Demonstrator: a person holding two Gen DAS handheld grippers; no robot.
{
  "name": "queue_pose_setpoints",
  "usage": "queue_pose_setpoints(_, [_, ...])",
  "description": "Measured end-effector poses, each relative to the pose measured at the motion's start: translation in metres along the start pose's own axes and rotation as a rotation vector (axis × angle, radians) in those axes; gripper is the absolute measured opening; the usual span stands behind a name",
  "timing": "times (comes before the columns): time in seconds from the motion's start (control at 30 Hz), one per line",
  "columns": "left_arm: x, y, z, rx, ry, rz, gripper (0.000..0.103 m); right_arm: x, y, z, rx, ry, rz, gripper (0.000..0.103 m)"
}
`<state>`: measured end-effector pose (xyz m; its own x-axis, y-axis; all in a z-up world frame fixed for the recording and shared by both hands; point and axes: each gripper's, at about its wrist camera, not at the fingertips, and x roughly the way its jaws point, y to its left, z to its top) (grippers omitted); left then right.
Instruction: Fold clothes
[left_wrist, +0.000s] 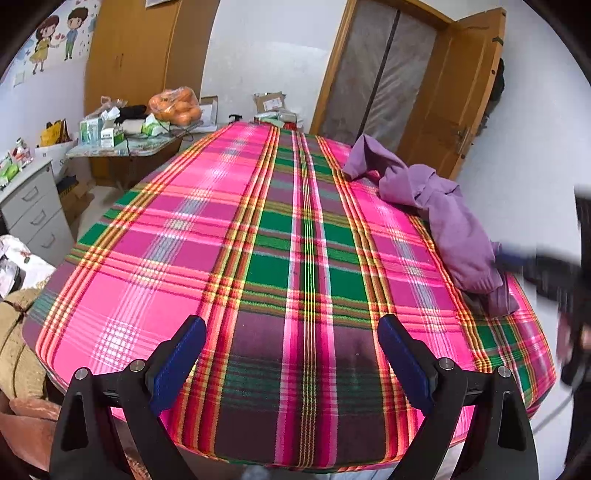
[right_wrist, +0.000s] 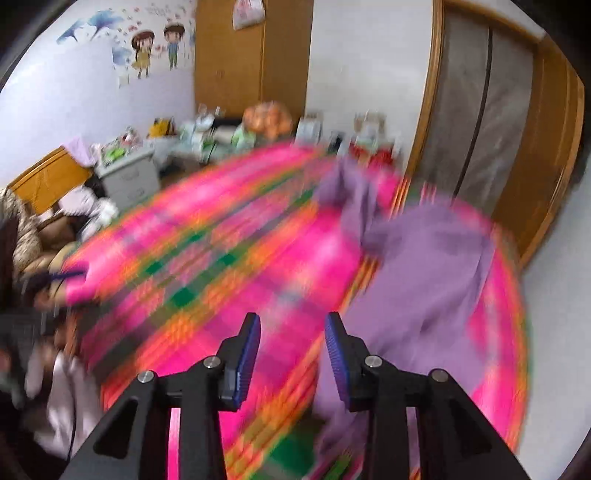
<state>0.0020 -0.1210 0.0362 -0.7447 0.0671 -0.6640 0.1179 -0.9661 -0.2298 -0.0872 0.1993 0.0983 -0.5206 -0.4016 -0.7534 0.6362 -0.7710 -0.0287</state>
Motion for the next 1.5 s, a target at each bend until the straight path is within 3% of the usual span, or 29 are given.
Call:
queue_pose_setpoints(0.07, [0.003, -0.003, -0.001, 0.006, 0.009, 0.001, 0.095, 0.007, -0.007, -0.031, 0.028, 0.066, -0.010, 0.036])
queue_pose_setpoints(0.13, [0.004, -0.006, -0.002, 0.014, 0.014, 0.003, 0.095, 0.001, -0.018, -0.052, 0.092, 0.071, -0.094, 0.036])
queue_pose_setpoints(0.2, [0.005, -0.009, -0.003, 0.022, 0.014, 0.007, 0.095, -0.016, -0.026, -0.062, 0.158, 0.006, -0.139, 0.037])
queue_pose_setpoints(0.3, [0.007, -0.016, -0.004, 0.035, 0.019, 0.007, 0.095, -0.033, -0.035, -0.067, 0.222, -0.078, -0.186, 0.048])
queue_pose_setpoints(0.43, [0.009, -0.024, -0.005, 0.052, 0.025, 0.000, 0.095, -0.010, -0.035, -0.066, 0.211, -0.043, -0.173, 0.048])
queue_pose_setpoints(0.53, [0.010, -0.029, -0.006, 0.065, 0.029, -0.004, 0.095, -0.005, -0.036, -0.066, 0.207, -0.050, -0.163, 0.006])
queue_pose_setpoints(0.57, [0.010, -0.031, -0.006, 0.070, 0.030, -0.006, 0.095, -0.008, -0.039, -0.066, 0.216, -0.058, -0.172, 0.005])
queue_pose_setpoints(0.63, [0.011, -0.035, -0.006, 0.078, 0.033, -0.009, 0.095, -0.016, -0.049, -0.066, 0.241, -0.081, -0.204, 0.005])
queue_pose_setpoints(0.8, [0.019, -0.050, -0.007, 0.111, 0.053, -0.038, 0.095, -0.054, -0.097, -0.076, 0.347, -0.146, -0.382, 0.005])
queue_pose_setpoints(0.93, [0.028, -0.067, -0.007, 0.151, 0.077, -0.057, 0.095, -0.071, -0.117, -0.091, 0.413, -0.161, -0.448, 0.005])
queue_pose_setpoints(1.03, [0.036, -0.079, -0.004, 0.170, 0.089, -0.071, 0.095, -0.084, -0.132, -0.102, 0.461, -0.170, -0.492, 0.009])
queue_pose_setpoints(1.07, [0.038, -0.085, -0.002, 0.176, 0.091, -0.081, 0.095, -0.088, -0.136, -0.106, 0.477, -0.174, -0.507, 0.017])
queue_pose_setpoints(1.17, [0.043, -0.102, 0.003, 0.197, 0.093, -0.115, 0.095, -0.092, -0.128, -0.109, 0.459, -0.208, -0.472, 0.033])
queue_pose_setpoints(1.33, [0.047, -0.141, 0.015, 0.246, 0.076, -0.192, 0.095, -0.077, -0.092, -0.089, 0.369, -0.231, -0.358, 0.039])
queue_pose_setpoints(1.43, [0.054, -0.163, 0.025, 0.268, 0.070, -0.244, 0.094, -0.052, -0.077, -0.079, 0.300, -0.167, -0.310, 0.040])
queue_pose_setpoints(1.5, [0.061, -0.174, 0.030, 0.272, 0.089, -0.284, 0.082, -0.032, -0.073, -0.075, 0.279, -0.099, -0.286, 0.040])
